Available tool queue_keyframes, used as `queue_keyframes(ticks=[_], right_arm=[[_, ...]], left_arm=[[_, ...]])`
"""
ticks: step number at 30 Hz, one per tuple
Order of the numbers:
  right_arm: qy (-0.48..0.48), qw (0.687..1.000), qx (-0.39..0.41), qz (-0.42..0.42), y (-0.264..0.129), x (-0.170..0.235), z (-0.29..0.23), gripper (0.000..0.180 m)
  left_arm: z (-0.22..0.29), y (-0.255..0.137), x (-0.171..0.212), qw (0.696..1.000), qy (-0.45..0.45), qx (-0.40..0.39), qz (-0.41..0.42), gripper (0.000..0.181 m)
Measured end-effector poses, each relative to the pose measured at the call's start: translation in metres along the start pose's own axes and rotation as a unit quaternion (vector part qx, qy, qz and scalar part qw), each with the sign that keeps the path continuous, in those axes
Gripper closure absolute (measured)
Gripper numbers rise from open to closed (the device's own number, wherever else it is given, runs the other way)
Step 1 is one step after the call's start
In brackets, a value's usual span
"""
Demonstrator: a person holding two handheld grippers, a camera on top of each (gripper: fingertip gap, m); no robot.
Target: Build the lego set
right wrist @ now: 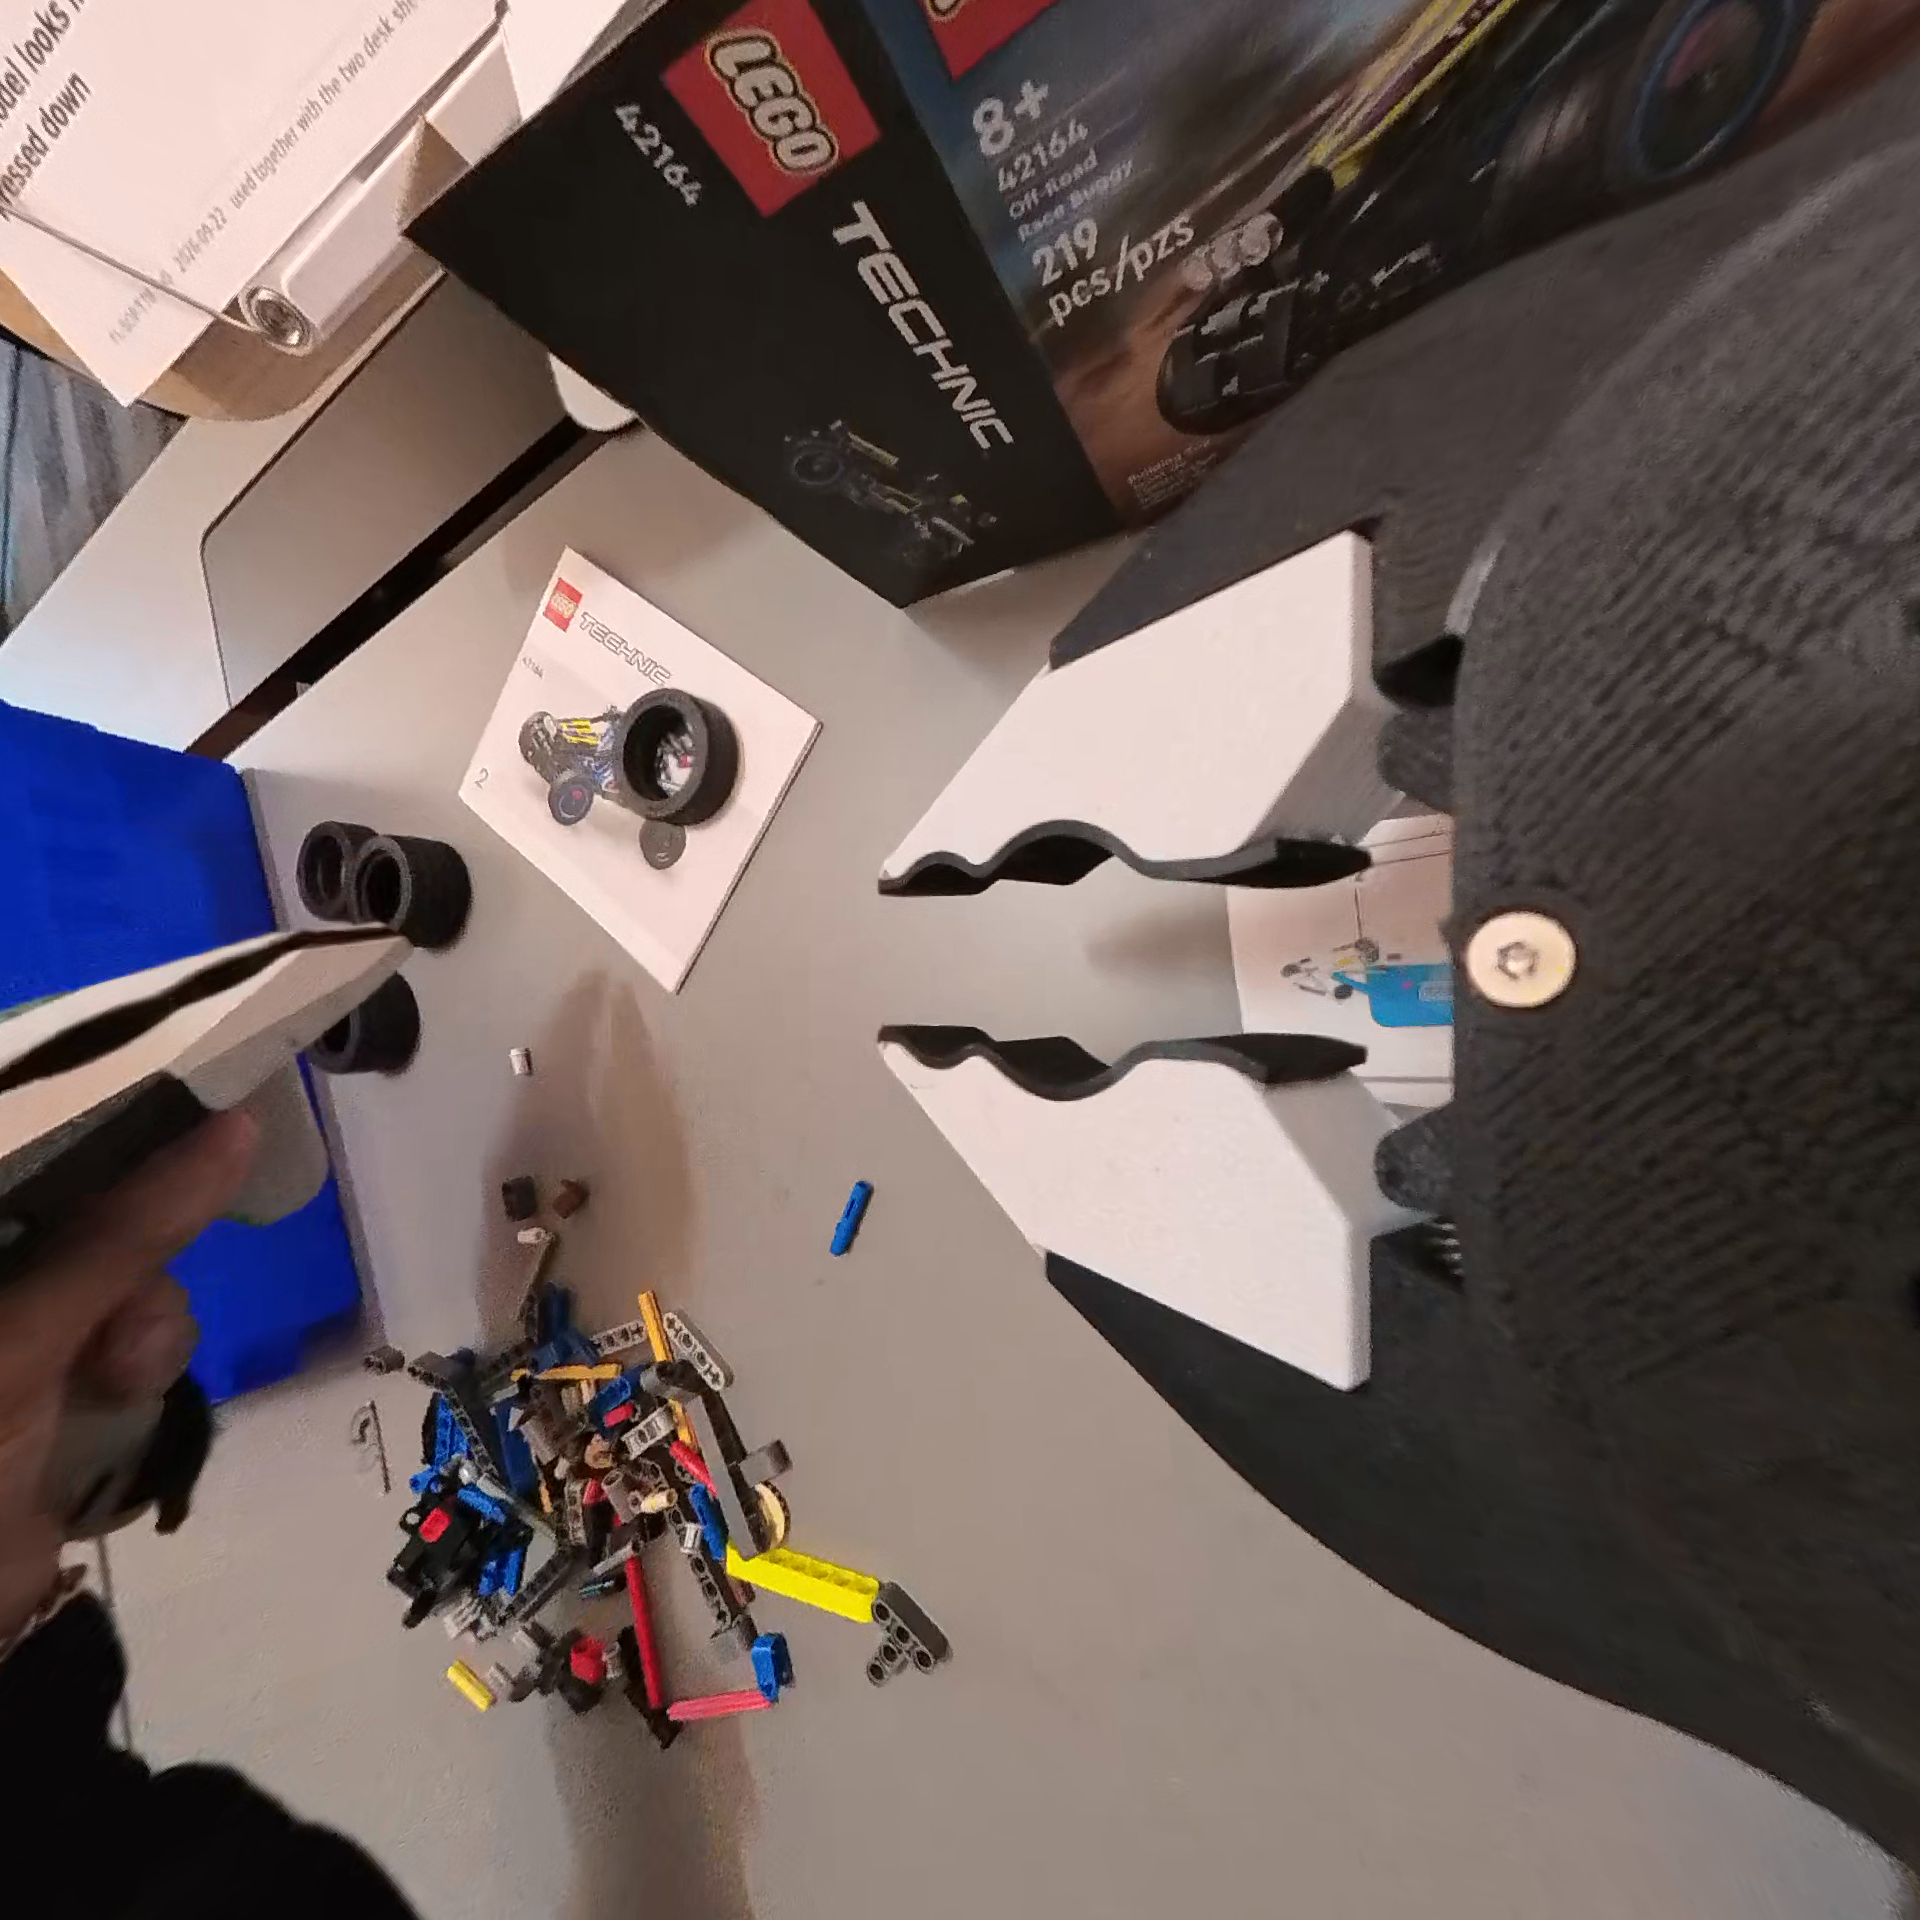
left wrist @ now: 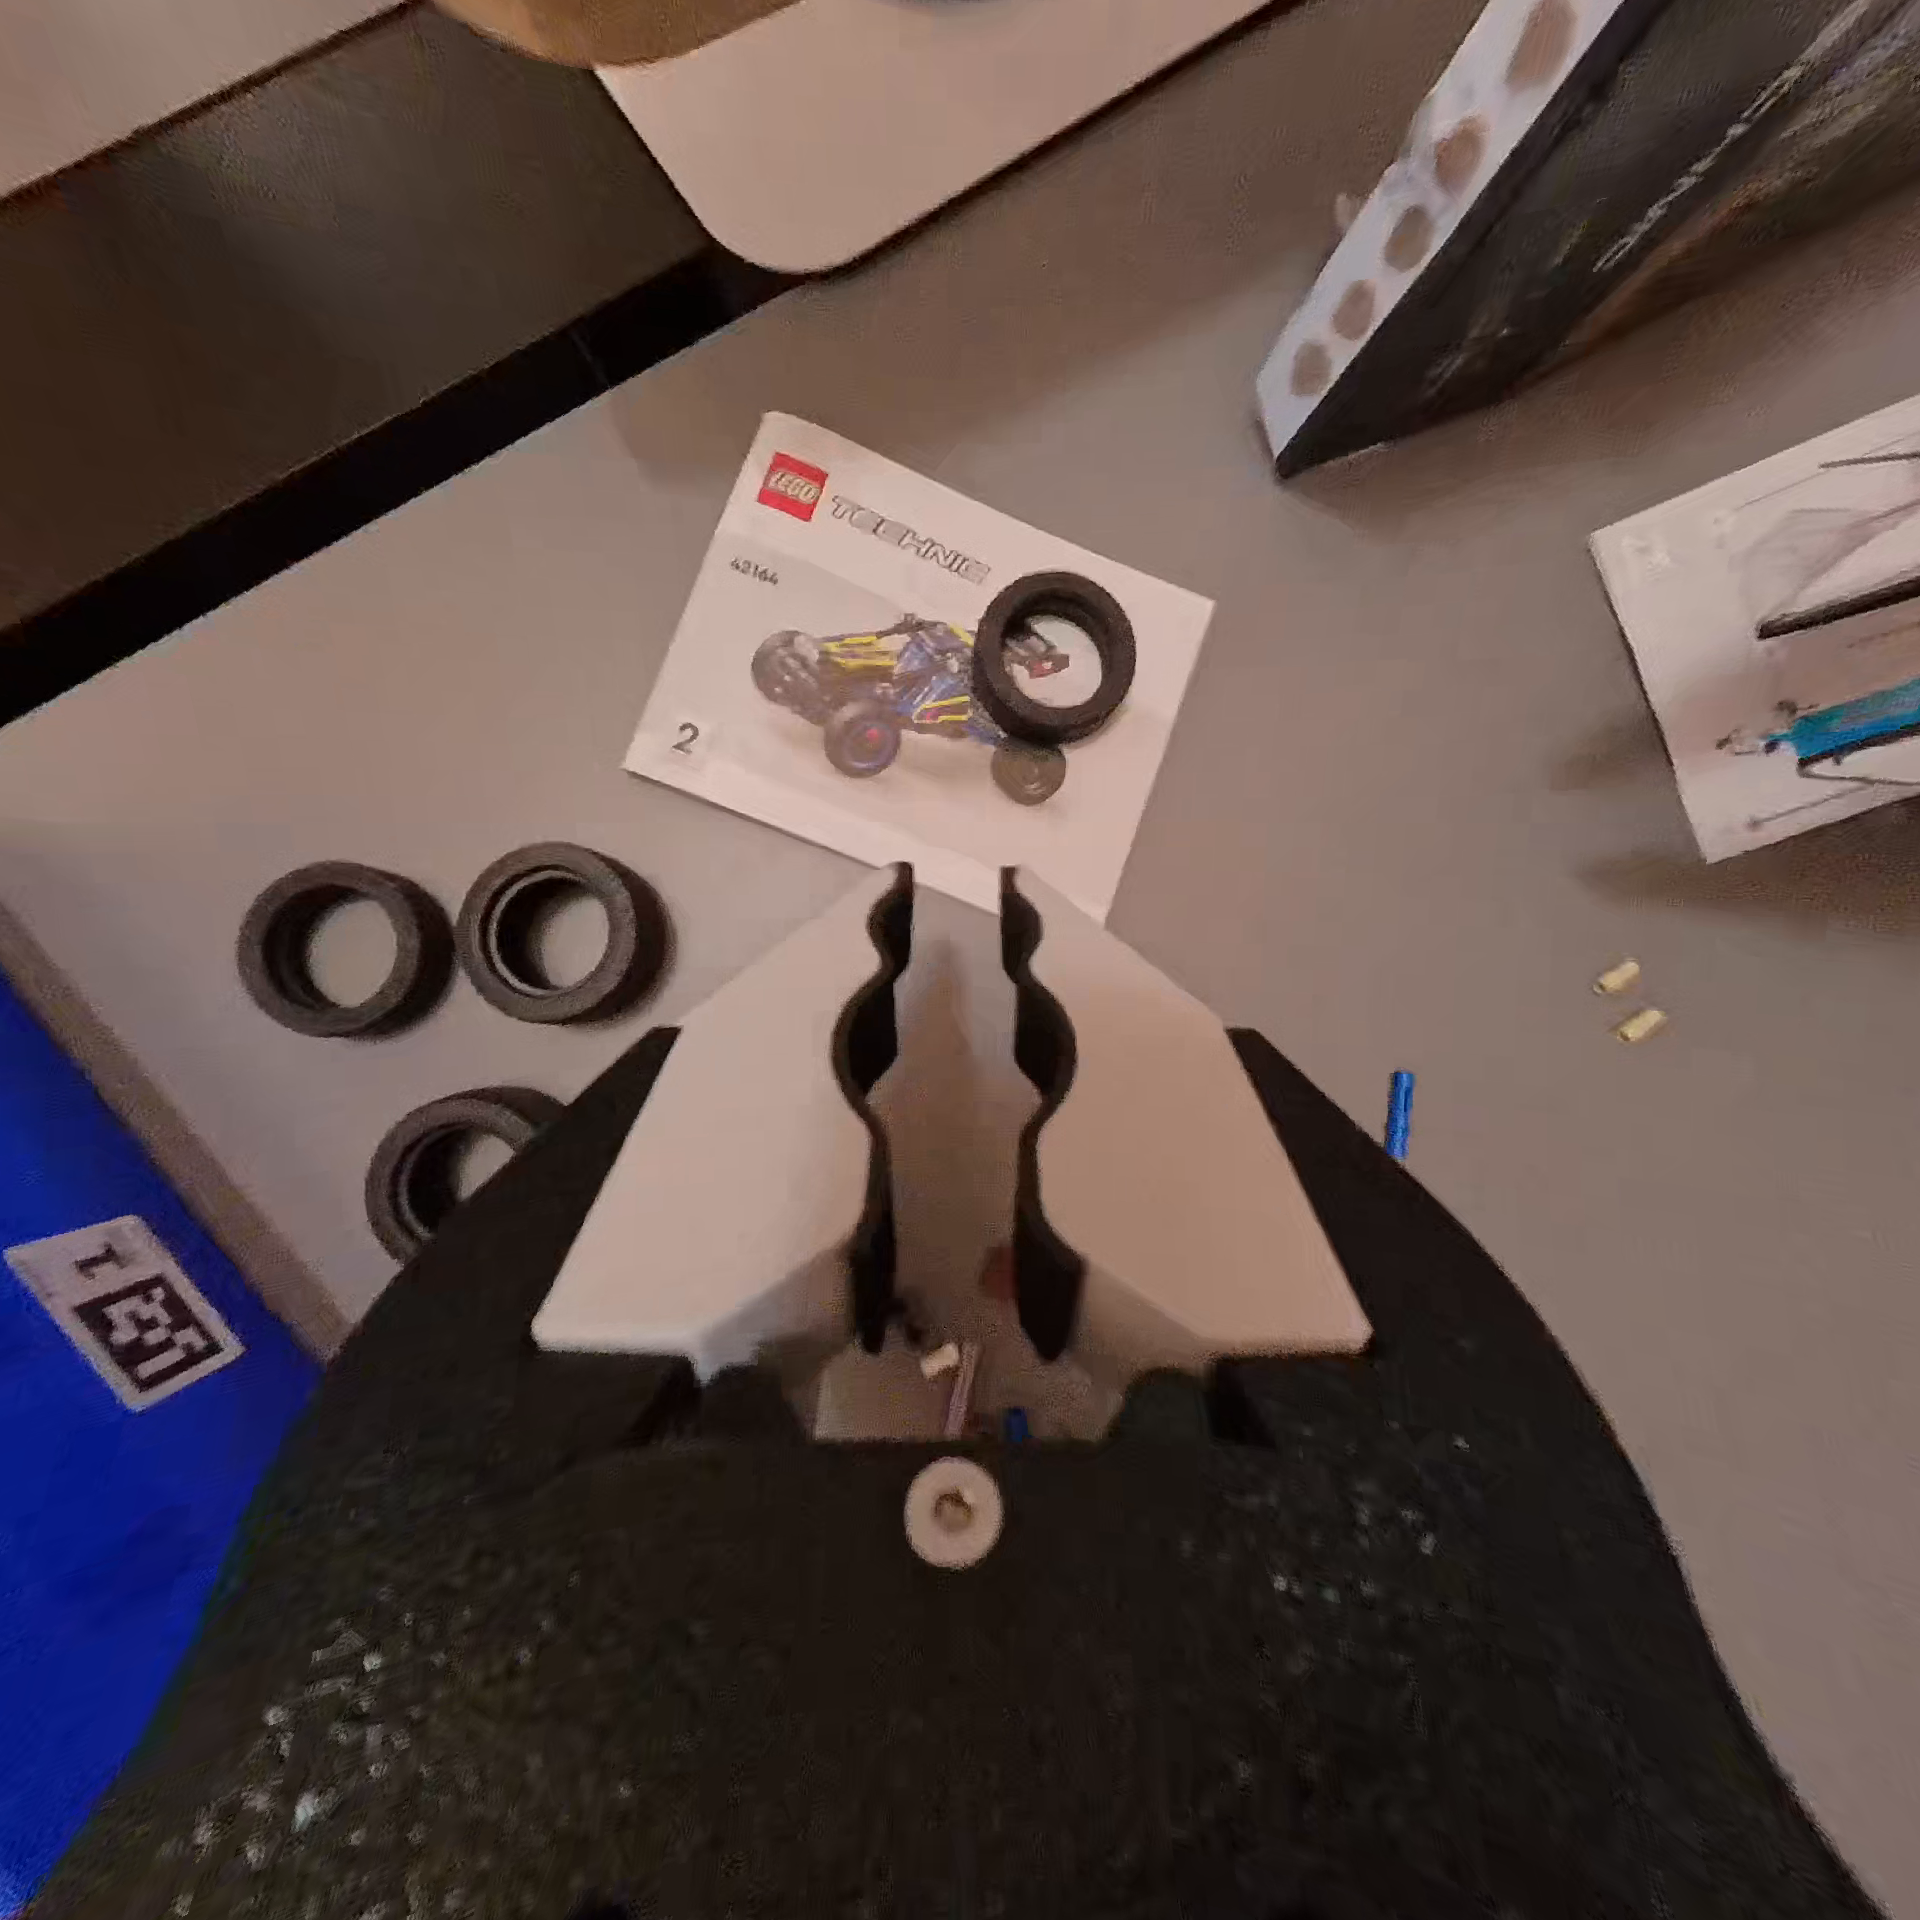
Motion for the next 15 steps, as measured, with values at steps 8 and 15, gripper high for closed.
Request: queue_keyframes(ticks=[8, 15], right_arm=[[-0.015, 1.0, 0.01, -0.008, -0.001, 0.001, 0.0, 0.156], [-0.033, 0.998, 0.031, -0.033, -0.013, 0.007, 0.004, 0.156]], left_arm=[[0.047, 0.07, -0.027, 0.977, 0.212, 0.001, -0.008, 0.149], [0.031, 0.058, -0.029, 0.986, 0.165, -0.026, -0.013, 0.176]])
Point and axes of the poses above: each gripper's, where its closed fingertips meet, y out along the fingers, x out of its underside, z = x × y across the jaws, the point moved 3 cm from there along -y, back along the fingers, and after that the axes turned 9 degrees about y, right-handed, at the moved point
